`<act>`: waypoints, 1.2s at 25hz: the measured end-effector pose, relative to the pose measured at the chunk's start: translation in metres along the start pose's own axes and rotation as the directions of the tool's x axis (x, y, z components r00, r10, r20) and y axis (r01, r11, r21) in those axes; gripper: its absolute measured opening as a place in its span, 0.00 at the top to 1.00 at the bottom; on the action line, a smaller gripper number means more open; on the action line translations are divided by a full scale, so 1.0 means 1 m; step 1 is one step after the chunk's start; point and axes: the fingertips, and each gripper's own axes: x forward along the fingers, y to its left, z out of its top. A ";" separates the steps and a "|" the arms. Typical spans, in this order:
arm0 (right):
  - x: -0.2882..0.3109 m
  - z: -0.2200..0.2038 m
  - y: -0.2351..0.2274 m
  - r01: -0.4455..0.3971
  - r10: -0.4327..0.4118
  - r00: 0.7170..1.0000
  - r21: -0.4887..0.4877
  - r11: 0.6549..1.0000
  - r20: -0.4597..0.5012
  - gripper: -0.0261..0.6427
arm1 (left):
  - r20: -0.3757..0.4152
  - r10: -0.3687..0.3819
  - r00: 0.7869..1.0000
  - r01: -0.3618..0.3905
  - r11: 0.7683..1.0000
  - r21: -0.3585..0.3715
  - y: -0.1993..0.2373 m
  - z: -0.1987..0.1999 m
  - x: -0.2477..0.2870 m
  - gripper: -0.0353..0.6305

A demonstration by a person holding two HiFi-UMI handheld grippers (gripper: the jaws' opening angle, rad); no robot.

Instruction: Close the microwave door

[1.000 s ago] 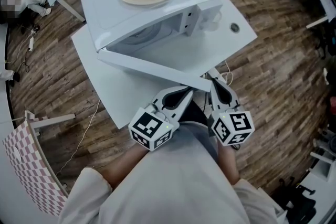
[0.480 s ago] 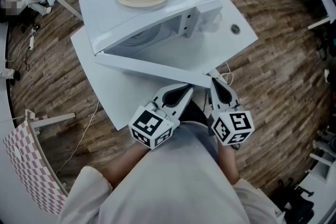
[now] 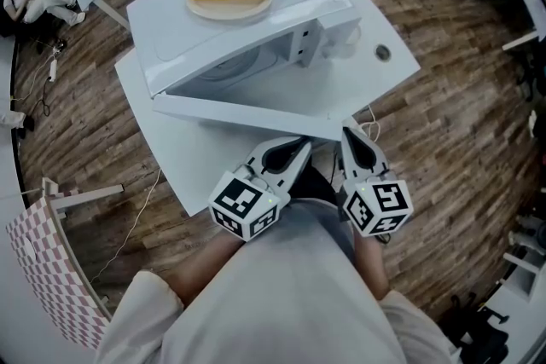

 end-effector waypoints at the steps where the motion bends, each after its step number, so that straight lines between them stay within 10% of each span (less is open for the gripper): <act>1: 0.001 0.000 -0.001 0.000 0.000 1.000 0.002 1.000 -0.001 0.93 | 0.001 0.001 1.000 -0.001 1.000 -0.001 0.001 0.000 0.001 0.90; 30: 0.042 0.025 -0.023 -0.012 0.012 0.999 -0.020 1.000 -0.031 0.93 | 0.001 0.051 0.999 -0.051 0.999 -0.001 0.036 0.013 0.027 0.90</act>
